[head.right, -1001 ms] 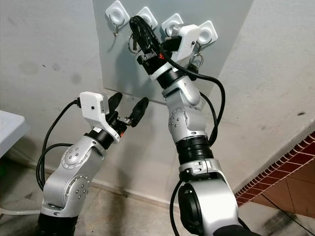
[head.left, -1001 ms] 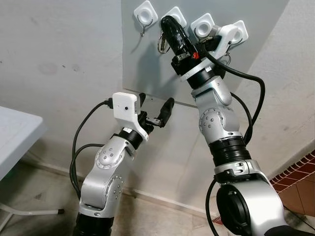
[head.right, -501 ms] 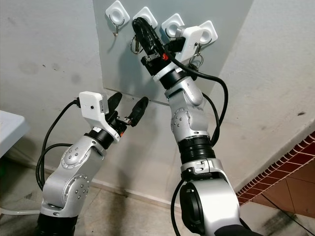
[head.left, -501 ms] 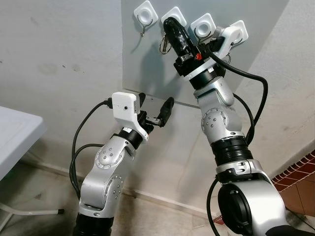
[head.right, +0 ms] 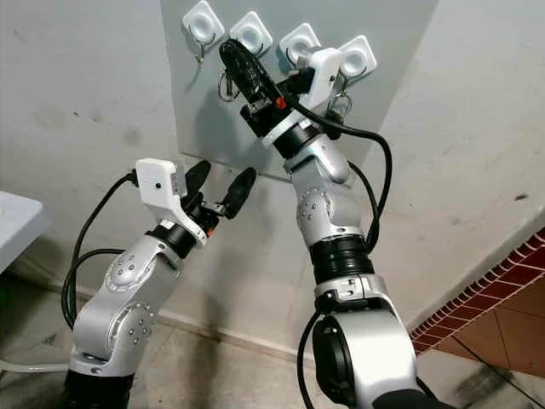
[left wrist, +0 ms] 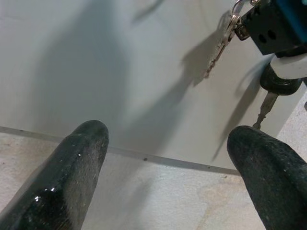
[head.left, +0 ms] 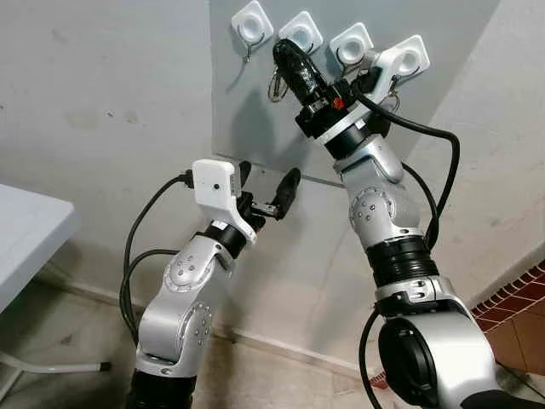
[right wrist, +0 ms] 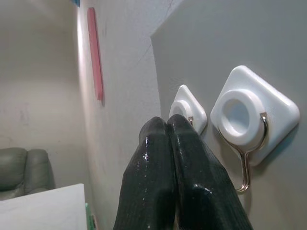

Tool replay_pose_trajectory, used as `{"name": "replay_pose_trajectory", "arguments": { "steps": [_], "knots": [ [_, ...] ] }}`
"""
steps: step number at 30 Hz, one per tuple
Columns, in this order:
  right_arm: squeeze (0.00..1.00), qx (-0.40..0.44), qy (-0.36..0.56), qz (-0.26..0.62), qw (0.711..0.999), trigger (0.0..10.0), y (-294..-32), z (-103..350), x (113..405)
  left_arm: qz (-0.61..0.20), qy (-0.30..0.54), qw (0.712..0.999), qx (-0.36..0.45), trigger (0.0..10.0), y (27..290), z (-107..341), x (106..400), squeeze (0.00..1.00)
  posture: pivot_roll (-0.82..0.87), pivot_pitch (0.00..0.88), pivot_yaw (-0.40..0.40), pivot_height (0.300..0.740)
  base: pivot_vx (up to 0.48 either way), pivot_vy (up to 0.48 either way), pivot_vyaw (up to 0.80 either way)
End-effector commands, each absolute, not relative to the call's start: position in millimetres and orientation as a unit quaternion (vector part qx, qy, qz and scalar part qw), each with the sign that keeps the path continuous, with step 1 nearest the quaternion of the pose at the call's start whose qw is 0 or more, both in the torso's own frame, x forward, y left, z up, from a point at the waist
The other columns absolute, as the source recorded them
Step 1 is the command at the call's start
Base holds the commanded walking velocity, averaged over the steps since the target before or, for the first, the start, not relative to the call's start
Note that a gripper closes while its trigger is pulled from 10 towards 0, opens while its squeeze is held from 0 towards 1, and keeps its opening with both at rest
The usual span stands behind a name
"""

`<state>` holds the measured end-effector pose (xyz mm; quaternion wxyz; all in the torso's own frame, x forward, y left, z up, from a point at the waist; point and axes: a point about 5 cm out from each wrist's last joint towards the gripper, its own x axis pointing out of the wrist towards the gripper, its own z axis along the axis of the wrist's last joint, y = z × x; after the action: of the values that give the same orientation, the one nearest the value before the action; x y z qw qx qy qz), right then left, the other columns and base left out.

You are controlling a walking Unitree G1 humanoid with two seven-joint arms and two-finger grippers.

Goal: Hang keys on a hook

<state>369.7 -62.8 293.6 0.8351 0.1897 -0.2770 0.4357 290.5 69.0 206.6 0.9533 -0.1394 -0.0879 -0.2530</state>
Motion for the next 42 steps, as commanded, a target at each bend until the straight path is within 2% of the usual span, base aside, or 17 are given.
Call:
{"name": "replay_pose_trajectory", "arguments": {
  "steps": [1, 15, 30, 42],
  "knots": [
    [0.0, 0.194, -0.283, 0.426, 0.837, 10.0, -71.2, 295.6, 371.0, -0.261, -0.102, 0.949, -0.143, 10.0, 65.0, 215.8, 288.6, 0.0, 0.02, 0.083, -0.105, 0.714, 0.0, 0.0, 0.0],
    [0.0, 0.202, -0.31, 0.399, 0.839, 10.0, -76.2, 297.7, 366.9, -0.263, -0.1, 0.948, -0.146, 10.0, 64.3, 216.0, 288.6, 0.0, 0.02, 0.082, -0.1, 0.714, 0.0, 0.0, 0.0],
    [0.0, 0.191, -0.302, 0.405, 0.842, 10.0, -80.8, 304.4, 377.1, -0.263, -0.1, 0.948, -0.149, 10.0, 63.6, 216.6, 288.2, 0.0, 0.03, 0.077, -0.107, 0.714, 0.0, 0.0, 0.0],
    [0.0, 0.134, -0.248, 0.493, 0.823, 10.0, -68.0, 295.4, 375.8, -0.261, -0.1, 0.948, -0.152, 10.0, 63.4, 217.4, 288.1, 0.0, 0.02, 0.085, -0.108, 0.714, 0.0, 0.0, 0.0]
  ]
}}
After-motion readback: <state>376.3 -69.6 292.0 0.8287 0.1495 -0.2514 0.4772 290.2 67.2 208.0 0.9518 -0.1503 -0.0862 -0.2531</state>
